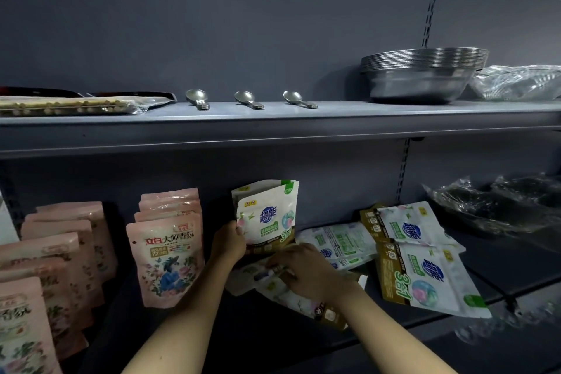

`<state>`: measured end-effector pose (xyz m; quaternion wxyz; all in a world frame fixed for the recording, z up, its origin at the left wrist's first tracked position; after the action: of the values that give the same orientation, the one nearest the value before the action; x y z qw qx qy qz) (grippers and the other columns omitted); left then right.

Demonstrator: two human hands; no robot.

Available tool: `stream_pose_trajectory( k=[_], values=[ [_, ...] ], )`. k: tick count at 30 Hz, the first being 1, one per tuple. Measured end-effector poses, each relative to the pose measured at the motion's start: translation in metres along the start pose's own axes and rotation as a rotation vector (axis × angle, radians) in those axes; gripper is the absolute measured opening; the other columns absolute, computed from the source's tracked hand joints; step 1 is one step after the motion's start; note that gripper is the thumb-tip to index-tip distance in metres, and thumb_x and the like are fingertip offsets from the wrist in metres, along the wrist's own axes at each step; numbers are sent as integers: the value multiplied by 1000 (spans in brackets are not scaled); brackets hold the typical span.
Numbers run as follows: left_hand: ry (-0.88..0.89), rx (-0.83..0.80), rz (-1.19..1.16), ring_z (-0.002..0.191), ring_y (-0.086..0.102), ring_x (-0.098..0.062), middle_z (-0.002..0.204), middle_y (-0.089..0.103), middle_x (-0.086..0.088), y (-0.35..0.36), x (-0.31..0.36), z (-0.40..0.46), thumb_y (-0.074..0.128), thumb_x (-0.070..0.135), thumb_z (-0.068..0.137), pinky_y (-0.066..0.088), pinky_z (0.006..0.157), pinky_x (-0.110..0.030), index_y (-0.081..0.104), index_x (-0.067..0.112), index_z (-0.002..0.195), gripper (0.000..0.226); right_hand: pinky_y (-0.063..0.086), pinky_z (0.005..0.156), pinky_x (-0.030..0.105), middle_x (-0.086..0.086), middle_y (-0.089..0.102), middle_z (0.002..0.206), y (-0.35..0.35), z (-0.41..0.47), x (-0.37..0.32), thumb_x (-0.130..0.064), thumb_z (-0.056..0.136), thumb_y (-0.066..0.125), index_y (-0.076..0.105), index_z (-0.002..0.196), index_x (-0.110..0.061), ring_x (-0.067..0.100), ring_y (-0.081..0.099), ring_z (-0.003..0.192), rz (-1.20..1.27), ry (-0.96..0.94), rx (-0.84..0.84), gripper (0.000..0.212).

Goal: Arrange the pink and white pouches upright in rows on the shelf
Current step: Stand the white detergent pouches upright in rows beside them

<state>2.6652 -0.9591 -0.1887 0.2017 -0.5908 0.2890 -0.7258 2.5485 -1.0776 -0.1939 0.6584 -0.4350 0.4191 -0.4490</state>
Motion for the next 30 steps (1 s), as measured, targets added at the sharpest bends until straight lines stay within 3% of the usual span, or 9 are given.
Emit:
stream_pose_trajectory(
  k=[5, 9, 13, 17, 20, 23, 25, 28, 30],
  values=[
    [-24, -14, -22, 124, 47, -34, 137, 48, -21, -5, -5, 6, 31, 15, 100, 38, 97, -33, 44, 4, 135, 39, 45, 97, 33, -2, 72, 106, -17, 6, 13, -29, 82, 51, 67, 113, -32, 21, 63, 105, 120, 132, 201, 34],
    [-69, -76, -209, 109, 53, -28, 113, 59, -15, -2, -11, 12, 33, 20, 101, 40, 83, -28, 48, 4, 131, 37, 45, 86, 32, -1, 73, 95, -30, 14, 26, -29, 80, 54, 71, 104, -26, 20, 64, 91, 230, 285, 234, 30],
    [-157, -163, -433, 105, 57, -27, 122, 58, -13, 1, -19, 16, 42, 28, 98, 46, 78, -30, 52, 11, 127, 34, 37, 57, 24, 3, 59, 65, -40, 18, 41, -12, 80, 62, 72, 81, -6, 14, 52, 63, 515, 391, 279, 12],
    [-179, -225, -570, 91, 59, -18, 109, 61, -9, 6, -23, 19, 47, 20, 96, 48, 76, -27, 57, 11, 119, 26, 37, 50, 20, 0, 54, 55, -47, 9, 62, -8, 77, 65, 61, 55, -17, 15, 49, 53, 850, 610, 382, 23],
    [-197, -169, -570, 97, 55, -21, 111, 57, -10, 9, -24, 19, 38, 18, 99, 46, 78, -29, 54, 6, 123, 31, 46, 59, 31, 10, 62, 64, -46, 1, 74, -3, 77, 62, 65, 73, -1, 25, 58, 60, 1197, 704, 548, 5],
    [-189, -105, -517, 78, 52, -12, 96, 55, -2, 12, -18, 16, 34, 15, 100, 42, 60, -21, 52, 5, 125, 32, 49, 62, 34, 20, 64, 70, -43, -1, 79, 0, 75, 58, 65, 84, 5, 30, 62, 61, 1455, 721, 609, 12],
    [-169, -41, -489, 70, 46, -7, 88, 52, 2, 12, -17, 15, 35, 15, 100, 39, 58, -20, 50, 6, 126, 32, 50, 67, 38, 23, 65, 78, -40, 1, 81, -3, 71, 59, 66, 89, 3, 33, 63, 69, 1529, 730, 603, 20],
    [-168, 62, -455, 75, 50, -10, 111, 59, -10, 9, -21, 12, 47, 19, 96, 36, 54, -19, 49, 4, 122, 30, 54, 64, 35, 17, 71, 76, -33, 5, 83, -5, 77, 54, 67, 93, -2, 31, 67, 64, 1577, 727, 574, 21],
    [-182, 141, -347, 88, 56, -20, 110, 59, -12, 4, -23, 5, 54, 19, 92, 38, 59, -21, 51, 1, 116, 30, 56, 62, 35, 15, 73, 76, -28, 10, 81, -5, 78, 51, 66, 95, -5, 29, 69, 62, 1630, 700, 532, 23]
  ],
)
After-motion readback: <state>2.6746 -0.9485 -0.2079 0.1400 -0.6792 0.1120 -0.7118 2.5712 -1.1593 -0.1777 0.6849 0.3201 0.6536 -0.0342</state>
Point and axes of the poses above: each hand's wrist, its own z-axis towards the middle knuckle, its own y-axis out of the palm, x = y × z, the point moved 5 cm from there along z, towards the middle knuckle
